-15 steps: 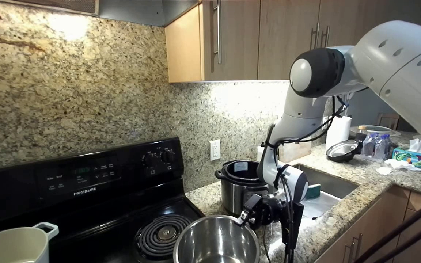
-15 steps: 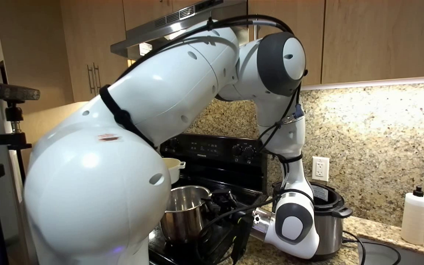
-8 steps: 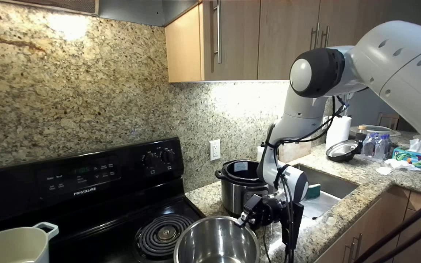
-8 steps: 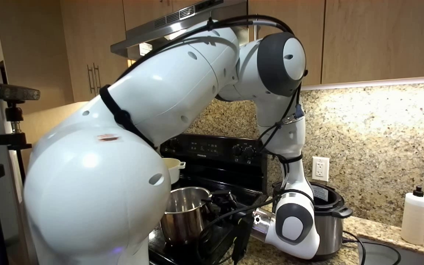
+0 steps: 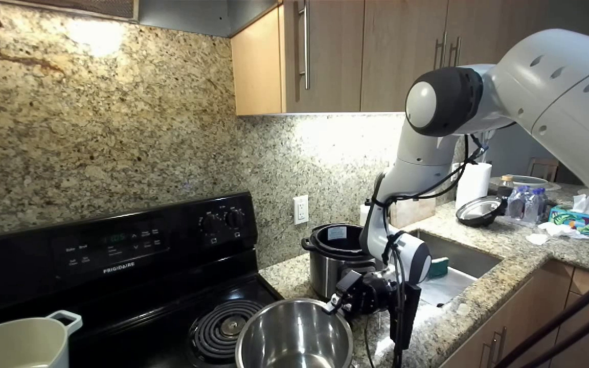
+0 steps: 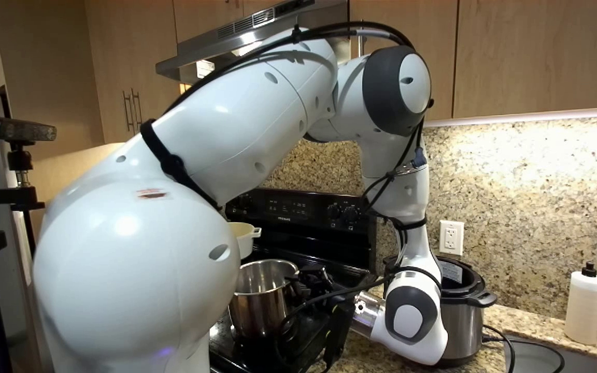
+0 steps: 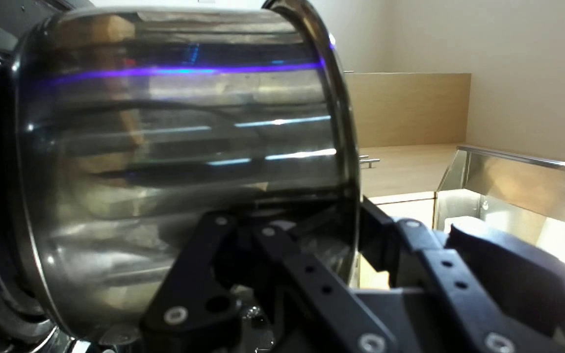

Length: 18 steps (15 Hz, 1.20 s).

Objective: Remove the metal dish from the cooker and put it on the stovetop

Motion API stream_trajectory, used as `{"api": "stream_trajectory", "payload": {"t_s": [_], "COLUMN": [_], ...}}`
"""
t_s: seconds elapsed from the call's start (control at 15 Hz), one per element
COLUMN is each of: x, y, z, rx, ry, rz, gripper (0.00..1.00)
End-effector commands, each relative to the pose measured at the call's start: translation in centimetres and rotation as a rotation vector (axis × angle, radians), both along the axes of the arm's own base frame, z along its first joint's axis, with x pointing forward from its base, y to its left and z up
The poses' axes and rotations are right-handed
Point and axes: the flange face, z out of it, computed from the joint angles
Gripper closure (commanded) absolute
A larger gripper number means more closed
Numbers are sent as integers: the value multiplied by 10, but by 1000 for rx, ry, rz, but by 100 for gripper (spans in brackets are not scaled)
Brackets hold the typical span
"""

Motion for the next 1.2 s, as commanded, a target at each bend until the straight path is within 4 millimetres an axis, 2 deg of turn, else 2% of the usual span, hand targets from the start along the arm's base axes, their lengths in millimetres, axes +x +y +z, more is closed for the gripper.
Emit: {"api": "stream_trajectory", "payload": {"t_s": [0.0, 0.53, 0.6, 0.67, 0.73, 1.13], "x": [-8, -3, -3, -2, -3, -9], "y": [3, 2, 2, 1, 1, -9], "z": [-22, -31, -31, -31, -31, -34], "rx": [31, 17, 19, 16, 16, -13], "ry": [75, 141, 144, 147, 151, 180], "rz": [-72, -113, -117, -120, -121, -155], "gripper": [97, 98, 94, 72, 70, 32]}}
